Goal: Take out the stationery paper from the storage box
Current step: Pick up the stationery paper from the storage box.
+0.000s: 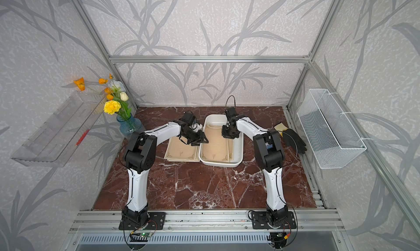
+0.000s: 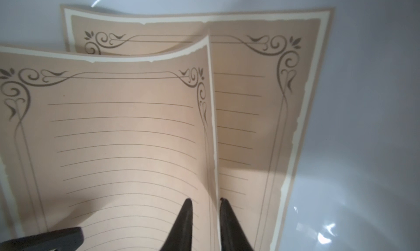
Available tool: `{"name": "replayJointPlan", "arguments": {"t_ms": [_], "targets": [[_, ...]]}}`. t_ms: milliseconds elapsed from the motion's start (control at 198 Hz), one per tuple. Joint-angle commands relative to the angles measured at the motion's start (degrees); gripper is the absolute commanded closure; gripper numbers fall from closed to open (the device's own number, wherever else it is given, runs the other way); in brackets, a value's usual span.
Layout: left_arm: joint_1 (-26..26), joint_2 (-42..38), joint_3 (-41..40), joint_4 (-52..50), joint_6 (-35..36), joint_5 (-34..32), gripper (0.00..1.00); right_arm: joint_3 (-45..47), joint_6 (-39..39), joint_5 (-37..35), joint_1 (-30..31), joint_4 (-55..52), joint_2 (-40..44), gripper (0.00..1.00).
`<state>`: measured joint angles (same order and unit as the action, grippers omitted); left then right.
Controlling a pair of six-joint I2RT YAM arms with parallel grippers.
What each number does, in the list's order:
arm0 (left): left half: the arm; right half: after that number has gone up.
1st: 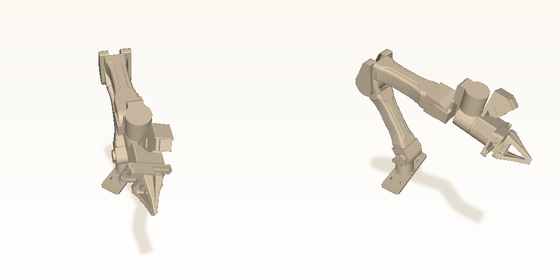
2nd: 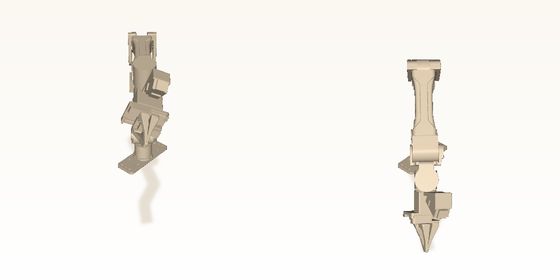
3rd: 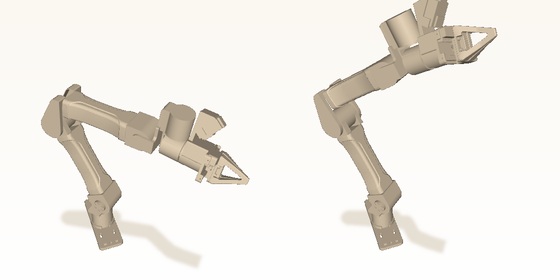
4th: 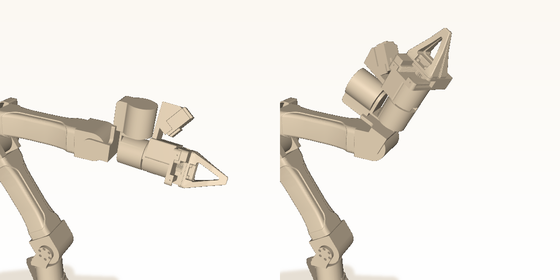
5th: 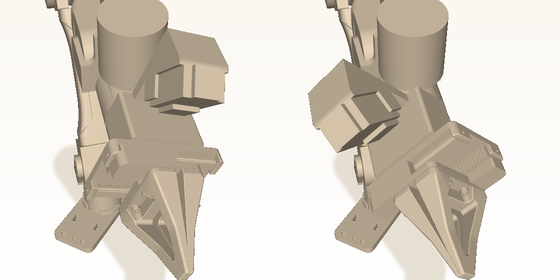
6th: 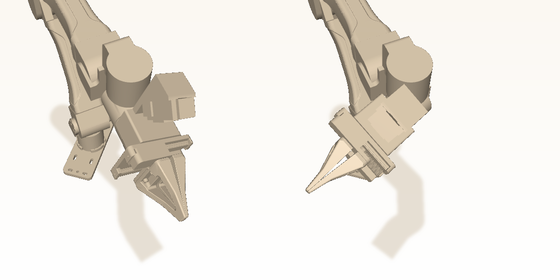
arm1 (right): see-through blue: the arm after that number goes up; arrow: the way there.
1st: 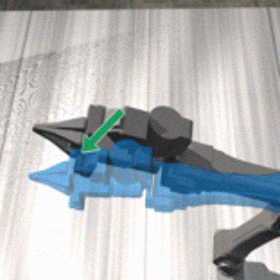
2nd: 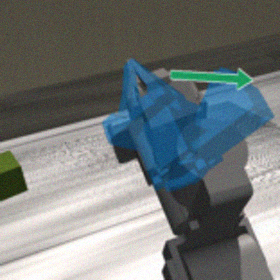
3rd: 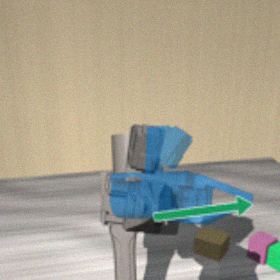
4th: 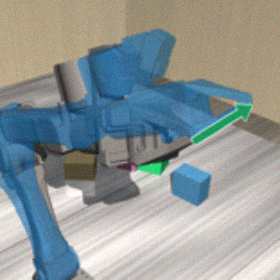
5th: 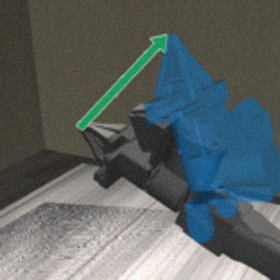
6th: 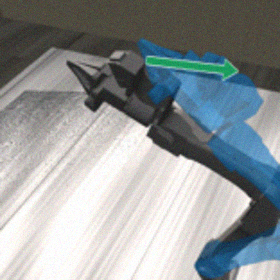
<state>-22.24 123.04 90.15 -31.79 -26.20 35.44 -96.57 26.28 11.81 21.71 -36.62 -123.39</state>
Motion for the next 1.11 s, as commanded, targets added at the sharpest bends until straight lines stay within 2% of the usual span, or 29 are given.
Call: {"name": "replayJointPlan", "arguments": {"t_ms": [0, 248, 344, 445, 632, 728, 890, 1107], "targets": [[-0.4, 1.0, 2.0, -0.8, -0.1, 0.6, 0.49, 0.7, -0.9, 5.2, -0.6, 1.8, 1.2, 0.71], [-0.3, 1.3, 1.9, -1.2, 0.0, 0.3, 0.49, 4.5, 0.1, 10.1, -3.1, 6.7, 0.5, 0.69], [-0.3, 1.5, 2.0, -1.2, 0.1, 0.2, 0.53, 5.4, 0.2, 10.8, -4.3, 7.7, -0.4, 0.7], [-0.3, 1.8, 2.1, -1.6, 0.4, 0.1, 0.6, 7.3, 0.5, 13.5, -5.3, 10.4, -0.9, 0.73], [-0.3, 3.1, 2.7, -1.9, 0.2, 1.0, 0.85, 10.8, 2.4, 19.0, -6.8, 16.4, -1.6, 0.79], [-0.3, 3.4, 2.8, -2.1, 0.4, 1.0, 0.92, 11.6, 2.5, 20.2, -7.1, 17.9, -1.8, 0.77], [-0.3, 3.3, 3.1, -2.7, 0.6, 0.6, 0.93, 11.1, 1.7, 17.5, -7.2, 15.5, -1.8, 0.66], [-0.5, 2.6, 3.9, -3.0, 0.6, 0.9, 0.9, 9.9, 1.3, 22.6, -7.2, 15.4, -3.7, 0.72]]}}
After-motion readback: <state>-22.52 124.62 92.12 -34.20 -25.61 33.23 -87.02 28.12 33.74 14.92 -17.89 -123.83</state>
